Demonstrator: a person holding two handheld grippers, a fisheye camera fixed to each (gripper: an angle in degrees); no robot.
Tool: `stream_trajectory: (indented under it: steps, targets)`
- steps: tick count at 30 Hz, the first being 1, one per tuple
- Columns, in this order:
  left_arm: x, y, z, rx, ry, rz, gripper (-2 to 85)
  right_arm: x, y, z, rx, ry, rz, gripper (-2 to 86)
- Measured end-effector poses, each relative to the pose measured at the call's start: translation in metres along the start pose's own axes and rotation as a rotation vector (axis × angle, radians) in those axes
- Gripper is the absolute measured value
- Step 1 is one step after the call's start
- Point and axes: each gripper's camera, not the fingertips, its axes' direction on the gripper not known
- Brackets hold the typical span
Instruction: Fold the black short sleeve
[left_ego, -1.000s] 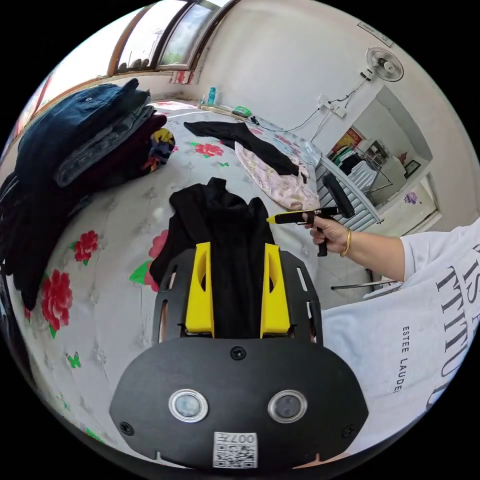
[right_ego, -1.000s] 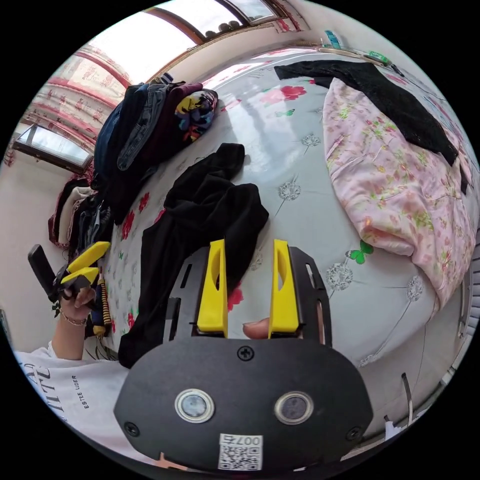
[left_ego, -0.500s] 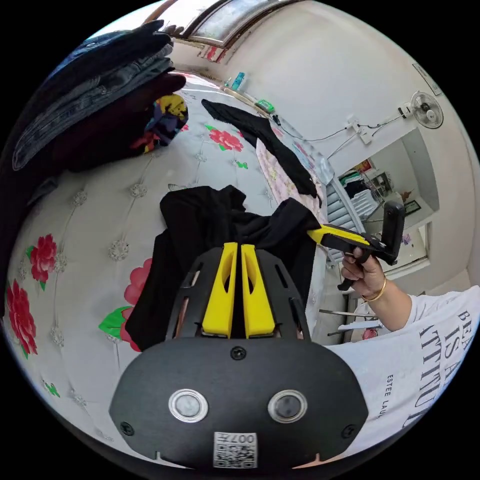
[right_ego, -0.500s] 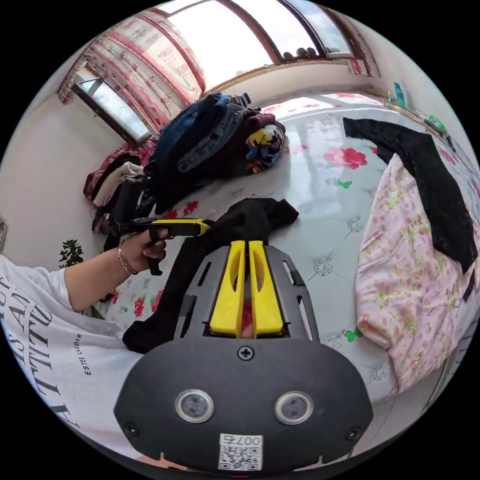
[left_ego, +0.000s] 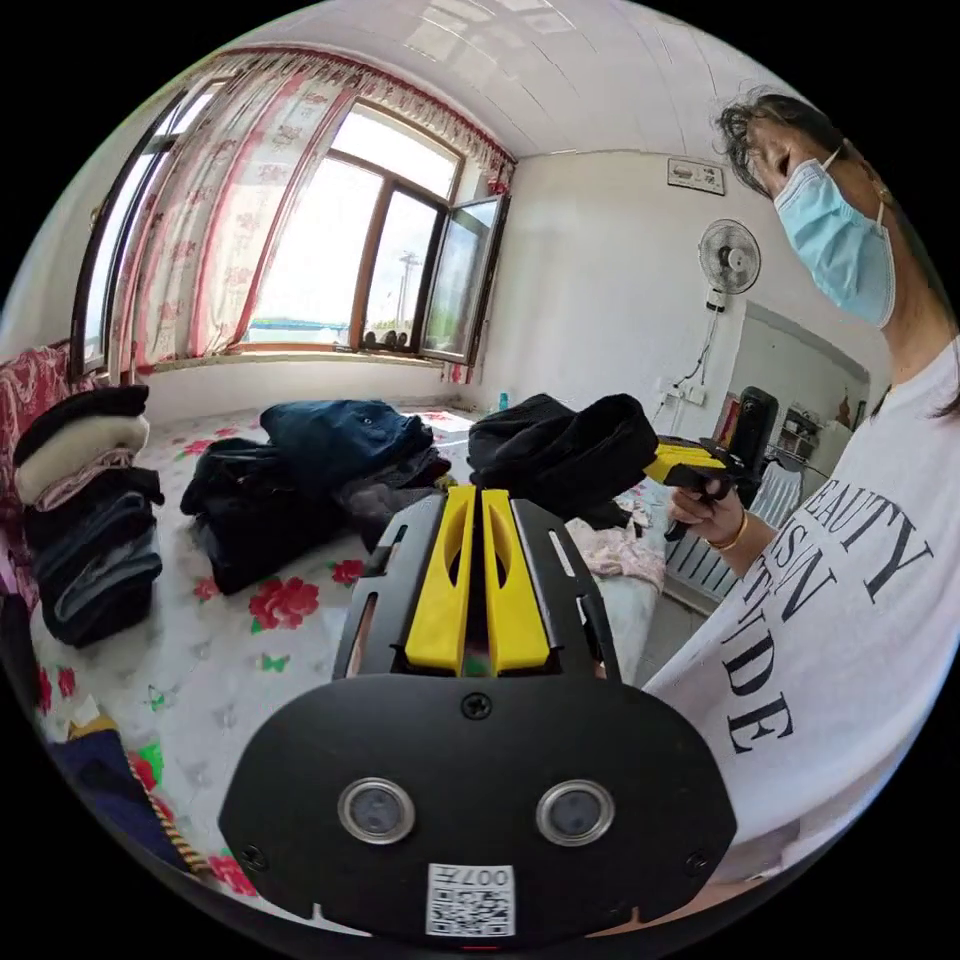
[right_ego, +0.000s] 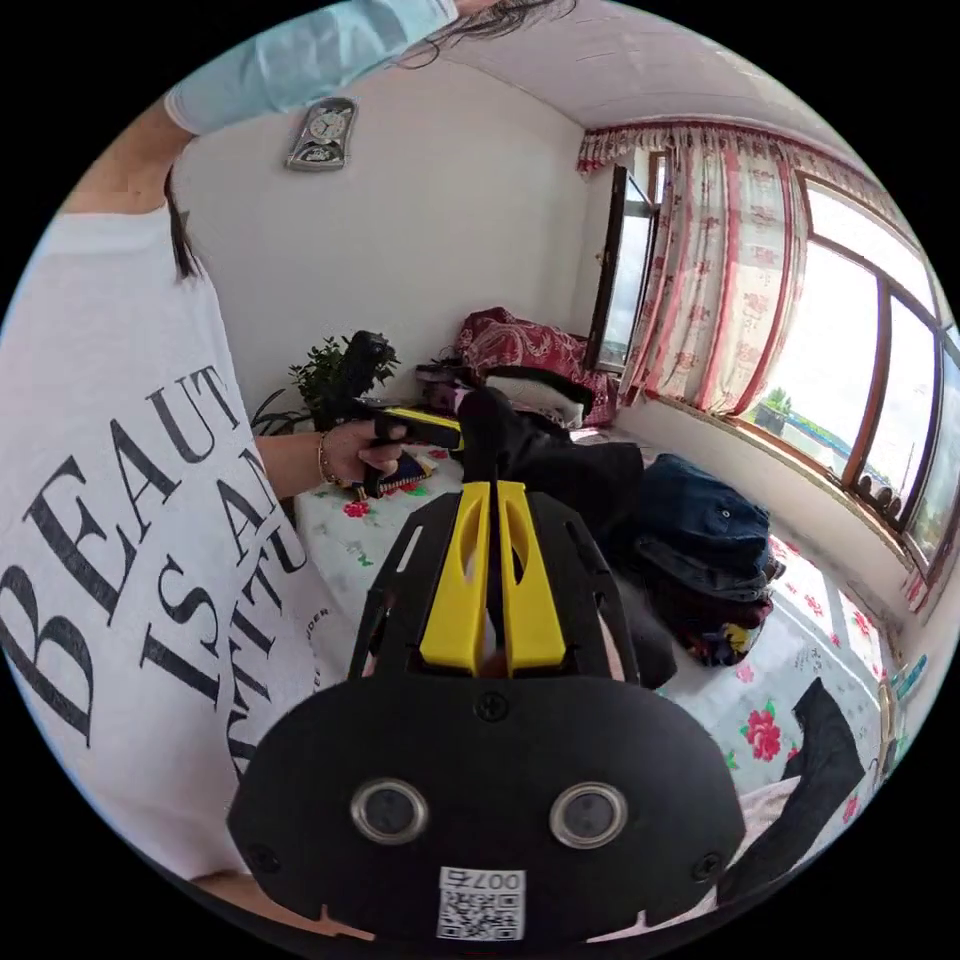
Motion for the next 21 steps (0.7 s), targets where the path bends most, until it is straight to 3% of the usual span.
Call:
stream_trajectory:
  steps: [4, 7, 12, 17, 21]
  targets:
    - [-0.06, 0.112, 0.008, -0.272, -0.275, -0.462, 1.2, -0.056, 0.047, 0.118, -0.263, -0.398, 0.168, 1.5]
    - [-0.068, 0.158, -0.006, -0.264, -0.266, -0.635, 5.1, -0.073, 0.066, 0.161, -0.392, -0.464, 0.212, 2.4]
    - [-0.044, 0.146, 0.015, -0.336, -0.295, -0.554, 7.7, -0.029, 0.077, 0.18, -0.431, -0.255, 0.299, 3.6]
    - [-0.012, 0.113, 0.1, -0.454, -0.216, -0.398, 11.1, 0.08, 0.089, 0.203, -0.451, -0.09, 0.545, 5.1]
    - [-0.01, 0.1, 0.145, -0.442, -0.256, -0.426, 12.2, 0.144, 0.086, 0.224, -0.453, 0.0, 0.637, 6.5]
